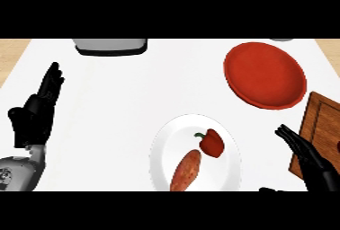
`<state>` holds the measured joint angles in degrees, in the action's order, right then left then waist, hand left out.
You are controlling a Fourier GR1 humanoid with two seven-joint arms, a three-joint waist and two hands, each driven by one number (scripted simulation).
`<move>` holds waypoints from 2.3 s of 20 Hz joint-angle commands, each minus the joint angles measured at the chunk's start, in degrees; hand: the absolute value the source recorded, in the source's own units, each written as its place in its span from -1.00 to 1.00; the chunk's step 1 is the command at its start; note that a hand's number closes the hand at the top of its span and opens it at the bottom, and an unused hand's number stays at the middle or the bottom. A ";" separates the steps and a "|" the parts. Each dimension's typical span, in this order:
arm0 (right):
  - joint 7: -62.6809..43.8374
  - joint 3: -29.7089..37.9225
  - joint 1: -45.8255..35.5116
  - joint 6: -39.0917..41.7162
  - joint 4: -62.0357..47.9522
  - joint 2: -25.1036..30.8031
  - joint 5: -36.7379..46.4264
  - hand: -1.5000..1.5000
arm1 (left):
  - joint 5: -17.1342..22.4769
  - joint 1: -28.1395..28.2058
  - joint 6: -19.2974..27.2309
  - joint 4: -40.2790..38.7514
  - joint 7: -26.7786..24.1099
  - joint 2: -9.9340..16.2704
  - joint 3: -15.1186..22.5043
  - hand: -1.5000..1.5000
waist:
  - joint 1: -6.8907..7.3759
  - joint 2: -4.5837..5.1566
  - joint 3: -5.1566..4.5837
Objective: Pick the sweet potato from the plate and place it in the bowl
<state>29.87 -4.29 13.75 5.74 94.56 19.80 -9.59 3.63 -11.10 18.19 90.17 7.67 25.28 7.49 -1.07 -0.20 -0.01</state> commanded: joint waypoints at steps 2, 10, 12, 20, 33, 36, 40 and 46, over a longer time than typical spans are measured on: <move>-10.34 -2.67 1.65 -1.22 10.64 7.28 8.36 -1.00 | -0.73 -1.41 -0.53 0.25 0.78 -0.01 -0.11 0.00 | 0.43 0.04 -0.15; -36.40 -11.72 -5.20 1.61 22.23 12.34 19.99 -1.00 | -3.74 -3.91 1.04 0.15 2.61 -2.63 2.14 0.00 | 1.10 0.15 -0.13; -40.47 -14.16 -10.60 3.02 19.90 9.62 20.90 -1.00 | -3.71 -2.59 0.56 -2.00 0.61 -3.89 1.66 0.00 | 1.45 0.29 -0.06; -62.10 -25.62 -22.24 9.39 21.93 0.71 23.43 -1.00 | -5.65 -2.22 0.30 2.12 4.18 -3.95 1.13 0.00 | 1.71 0.15 -0.03; -62.70 -29.29 -22.74 13.53 6.16 -7.46 34.64 -1.00 | -5.41 0.74 -6.06 0.39 -0.40 -5.11 -4.91 0.00 | 1.22 0.20 0.01; -58.66 -29.77 -19.36 11.91 5.07 -7.37 38.38 -1.00 | -6.68 -0.83 -6.34 0.89 1.50 -6.77 -5.42 0.00 | 1.06 0.18 0.02; -57.51 -26.63 -24.19 14.43 -1.27 -11.48 38.72 -1.00 | -8.37 -0.50 -7.65 1.27 0.23 -7.36 -6.64 0.00 | 1.16 0.20 0.01; -51.82 -27.96 -23.16 10.62 -8.23 -15.76 43.11 -1.00 | -12.37 -4.51 -6.04 -0.96 4.30 -11.05 -5.68 0.00 | 1.02 0.24 0.02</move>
<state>-25.63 -32.85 -8.84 17.84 91.55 6.37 31.62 -6.41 -12.85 11.44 92.11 11.44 16.40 1.55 0.05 -0.03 0.00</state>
